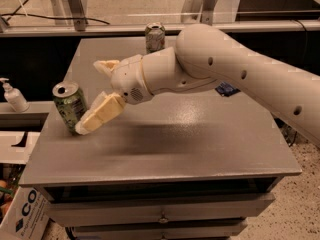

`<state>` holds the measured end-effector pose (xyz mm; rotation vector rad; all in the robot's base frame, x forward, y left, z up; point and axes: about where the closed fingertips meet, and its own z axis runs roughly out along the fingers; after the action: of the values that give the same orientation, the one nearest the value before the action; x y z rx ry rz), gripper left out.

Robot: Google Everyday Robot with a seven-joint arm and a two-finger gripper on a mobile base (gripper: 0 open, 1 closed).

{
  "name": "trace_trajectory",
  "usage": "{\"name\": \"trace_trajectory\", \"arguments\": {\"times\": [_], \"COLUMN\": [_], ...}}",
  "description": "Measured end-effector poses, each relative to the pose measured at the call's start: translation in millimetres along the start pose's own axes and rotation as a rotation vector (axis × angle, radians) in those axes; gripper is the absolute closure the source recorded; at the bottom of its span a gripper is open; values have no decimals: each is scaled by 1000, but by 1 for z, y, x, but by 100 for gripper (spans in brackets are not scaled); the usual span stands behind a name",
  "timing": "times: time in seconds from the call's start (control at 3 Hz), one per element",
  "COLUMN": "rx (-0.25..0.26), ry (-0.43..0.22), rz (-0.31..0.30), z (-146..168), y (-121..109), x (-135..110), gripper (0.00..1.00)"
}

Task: Knock green can over

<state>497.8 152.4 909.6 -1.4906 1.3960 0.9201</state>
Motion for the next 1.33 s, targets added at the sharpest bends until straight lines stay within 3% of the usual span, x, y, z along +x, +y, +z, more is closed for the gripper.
{"name": "trace_trajectory", "arguments": {"times": [0.67,1.33], "rx": [-25,-72], "ry": [-18,-65], "rz": [-5,-36], "z": [10,55], "y": [-1,-9], "x": [5,29], "gripper": [0,0]}}
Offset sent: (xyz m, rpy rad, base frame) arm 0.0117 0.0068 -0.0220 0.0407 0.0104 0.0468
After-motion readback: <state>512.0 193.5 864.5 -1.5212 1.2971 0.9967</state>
